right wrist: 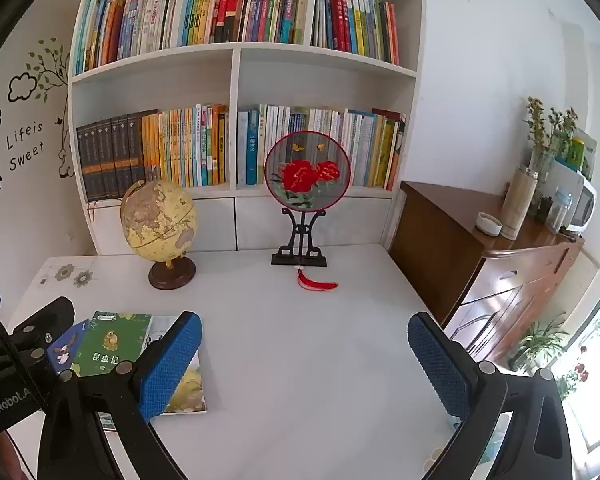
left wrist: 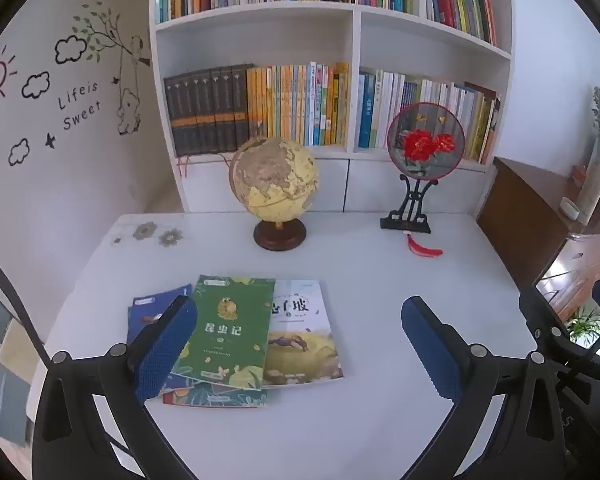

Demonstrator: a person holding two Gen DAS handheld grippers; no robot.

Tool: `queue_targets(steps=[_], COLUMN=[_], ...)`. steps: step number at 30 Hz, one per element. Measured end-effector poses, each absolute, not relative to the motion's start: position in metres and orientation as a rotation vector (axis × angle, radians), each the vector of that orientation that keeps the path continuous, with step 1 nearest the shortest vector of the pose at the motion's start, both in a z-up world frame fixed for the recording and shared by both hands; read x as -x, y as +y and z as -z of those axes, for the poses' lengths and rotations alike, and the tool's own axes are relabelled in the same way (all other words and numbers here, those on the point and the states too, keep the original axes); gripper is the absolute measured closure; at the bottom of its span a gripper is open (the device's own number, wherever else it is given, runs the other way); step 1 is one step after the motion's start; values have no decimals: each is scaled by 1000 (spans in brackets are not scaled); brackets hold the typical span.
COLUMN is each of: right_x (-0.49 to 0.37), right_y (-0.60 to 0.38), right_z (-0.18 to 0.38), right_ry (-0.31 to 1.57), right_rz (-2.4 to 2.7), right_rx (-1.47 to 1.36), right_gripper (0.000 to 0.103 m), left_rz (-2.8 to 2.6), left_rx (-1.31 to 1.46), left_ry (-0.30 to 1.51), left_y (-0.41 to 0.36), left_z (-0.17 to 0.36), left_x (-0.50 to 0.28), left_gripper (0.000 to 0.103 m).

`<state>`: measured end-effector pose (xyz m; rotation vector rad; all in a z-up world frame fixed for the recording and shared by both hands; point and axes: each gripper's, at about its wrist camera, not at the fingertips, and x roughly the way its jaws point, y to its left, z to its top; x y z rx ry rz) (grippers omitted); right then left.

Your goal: Organize books

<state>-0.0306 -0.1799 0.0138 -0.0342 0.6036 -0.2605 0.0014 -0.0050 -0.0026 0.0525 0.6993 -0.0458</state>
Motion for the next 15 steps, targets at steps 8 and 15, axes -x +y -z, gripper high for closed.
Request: queue_targets(steps=[8, 15], right_x=[30, 28], right_y=[-185, -188], right_z=[-12, -11], right_ry=[614, 616], right_rz=[249, 247], right_rx=[12, 10], right_gripper=[0, 0], left_rz=[39, -19], left_rx=[1, -39], left_ry=[723, 687], left_y=[-7, -8], left_z=[10, 9], left_x=[-2, -1], left_gripper=[1, 1])
